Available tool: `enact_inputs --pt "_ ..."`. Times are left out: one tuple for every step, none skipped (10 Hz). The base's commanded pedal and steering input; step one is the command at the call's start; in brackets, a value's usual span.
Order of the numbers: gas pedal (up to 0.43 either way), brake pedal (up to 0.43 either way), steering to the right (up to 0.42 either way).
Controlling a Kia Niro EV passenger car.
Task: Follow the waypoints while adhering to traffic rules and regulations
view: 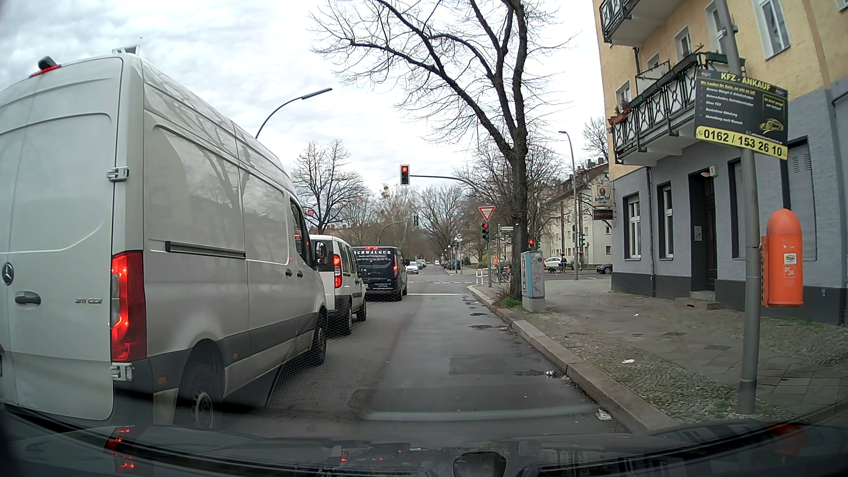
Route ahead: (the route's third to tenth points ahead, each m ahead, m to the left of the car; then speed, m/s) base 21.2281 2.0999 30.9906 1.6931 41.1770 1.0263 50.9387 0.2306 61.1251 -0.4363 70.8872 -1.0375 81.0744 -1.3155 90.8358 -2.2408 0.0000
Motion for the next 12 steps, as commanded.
enact_inputs --pt "0.000 0.421 -0.018" --pt "0.000 0.421 -0.019" --pt "0.000 0.421 -0.019" --pt "0.000 0.421 -0.018" --pt "0.000 0.421 -0.019" --pt "0.000 0.421 -0.019" --pt "0.000 0.421 -0.018" --pt "0.000 0.421 -0.019" --pt "0.000 0.421 -0.019" --pt "0.000 0.421 -0.019" --pt "0.000 0.421 -0.019" --pt "0.000 0.421 -0.018"
